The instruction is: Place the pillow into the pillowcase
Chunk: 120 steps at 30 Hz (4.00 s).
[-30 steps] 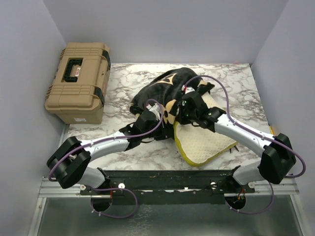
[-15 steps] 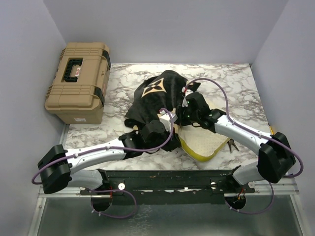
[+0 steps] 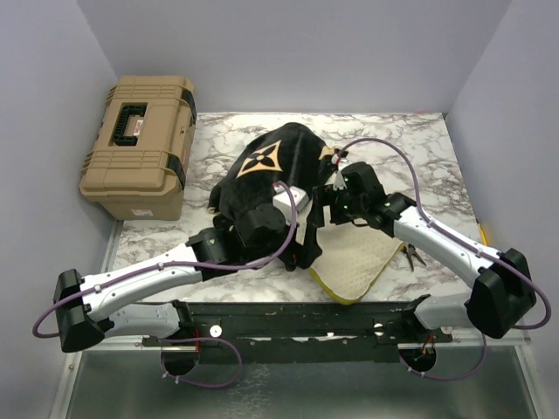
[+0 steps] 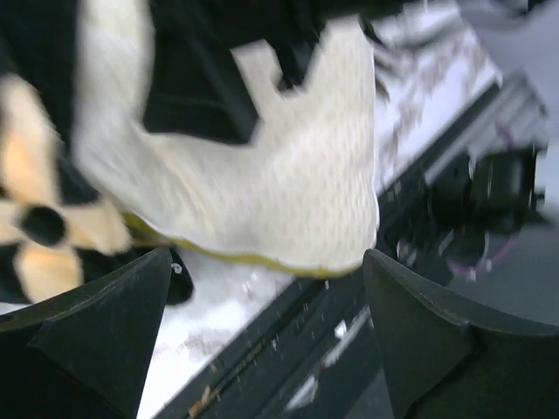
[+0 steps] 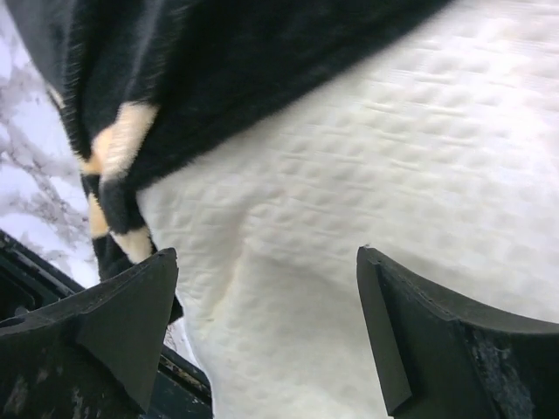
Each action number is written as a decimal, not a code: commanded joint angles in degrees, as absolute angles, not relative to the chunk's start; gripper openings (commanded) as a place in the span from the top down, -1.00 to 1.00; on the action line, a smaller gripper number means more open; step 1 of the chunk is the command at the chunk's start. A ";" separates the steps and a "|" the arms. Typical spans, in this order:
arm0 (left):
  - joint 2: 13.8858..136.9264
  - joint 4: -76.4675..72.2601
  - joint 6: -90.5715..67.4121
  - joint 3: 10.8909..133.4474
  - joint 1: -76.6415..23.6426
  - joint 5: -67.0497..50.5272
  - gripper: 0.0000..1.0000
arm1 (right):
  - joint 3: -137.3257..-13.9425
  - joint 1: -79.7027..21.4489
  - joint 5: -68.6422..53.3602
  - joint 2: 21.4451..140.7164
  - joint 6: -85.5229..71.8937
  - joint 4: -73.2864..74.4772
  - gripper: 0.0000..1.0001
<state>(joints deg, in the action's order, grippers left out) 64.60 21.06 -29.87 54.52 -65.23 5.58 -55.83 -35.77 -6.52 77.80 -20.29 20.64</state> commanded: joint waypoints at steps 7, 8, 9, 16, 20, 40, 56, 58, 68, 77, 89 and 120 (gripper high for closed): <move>76.91 24.79 -24.78 72.85 -51.03 12.55 -0.82 | -57.72 -15.18 -14.09 77.48 -22.31 26.68 -0.78; 79.43 24.79 -24.12 75.05 -49.93 12.03 -0.82 | -58.41 -12.76 -15.34 78.81 -22.80 26.30 -0.78; 82.38 24.79 -23.18 77.51 -49.00 11.34 -0.82 | -58.99 -10.25 -17.02 80.21 -23.38 25.36 -0.79; 104.69 26.81 -15.17 99.85 -46.51 10.80 -0.77 | -62.26 3.17 -18.73 88.21 -24.89 21.34 -0.84; 118.68 30.60 -12.14 116.27 -46.49 11.04 -0.75 | -63.76 7.08 -18.62 91.68 -24.06 21.10 -0.87; 142.97 28.70 -12.76 138.05 -45.82 27.51 0.82 | -49.56 10.76 -4.74 80.24 -27.80 21.55 -0.99; 124.77 26.95 -14.95 125.49 -45.82 -1.08 1.00 | -51.75 11.60 -17.57 76.36 -18.53 17.10 -0.95; 121.91 26.54 -15.81 123.23 -45.87 -1.97 1.00 | -53.19 11.53 -18.32 75.78 -18.14 16.17 -0.95; 117.85 26.18 -19.35 120.63 -45.88 -4.56 1.00 | -53.97 7.72 -35.95 77.97 -17.93 2.21 -0.96; 115.75 26.15 -21.57 120.06 -45.90 -6.93 1.00 | -56.21 -4.46 -40.73 92.59 -16.08 -4.40 -0.88; 112.79 26.10 -25.27 121.74 -46.73 -11.04 1.00 | -53.02 -4.83 -56.74 83.98 -31.42 -20.35 1.00; 98.17 13.52 -36.97 114.60 -73.02 -0.48 1.00 | -46.05 2.02 -36.48 73.16 -73.50 -52.66 1.00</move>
